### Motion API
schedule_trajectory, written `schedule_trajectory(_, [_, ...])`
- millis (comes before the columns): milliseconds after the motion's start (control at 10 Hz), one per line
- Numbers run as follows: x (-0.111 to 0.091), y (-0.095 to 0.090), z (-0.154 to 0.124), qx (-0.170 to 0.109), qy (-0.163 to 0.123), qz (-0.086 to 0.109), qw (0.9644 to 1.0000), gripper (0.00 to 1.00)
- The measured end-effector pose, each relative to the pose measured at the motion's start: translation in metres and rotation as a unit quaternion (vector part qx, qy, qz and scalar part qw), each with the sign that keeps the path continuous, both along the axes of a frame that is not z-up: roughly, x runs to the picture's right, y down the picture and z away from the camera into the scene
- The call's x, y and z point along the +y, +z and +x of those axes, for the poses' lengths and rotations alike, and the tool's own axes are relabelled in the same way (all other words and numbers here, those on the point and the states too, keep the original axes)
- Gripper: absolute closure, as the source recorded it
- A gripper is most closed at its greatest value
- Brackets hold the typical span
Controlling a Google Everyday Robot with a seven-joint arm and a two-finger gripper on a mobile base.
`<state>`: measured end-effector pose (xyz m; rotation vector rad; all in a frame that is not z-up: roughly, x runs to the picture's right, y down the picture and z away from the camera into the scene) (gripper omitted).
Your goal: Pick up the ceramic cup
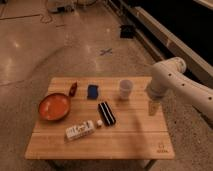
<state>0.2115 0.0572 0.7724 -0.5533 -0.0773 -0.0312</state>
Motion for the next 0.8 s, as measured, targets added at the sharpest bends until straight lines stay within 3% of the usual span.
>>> schedule_trajectory(300, [-0.017,0.033,-0.024,-0.029,-0.015,0.013,0.9994,0.20])
schedule_trajectory(800, [-0.038,0.066,-0.046,-0.065,-0.018,0.028,0.9973,0.20])
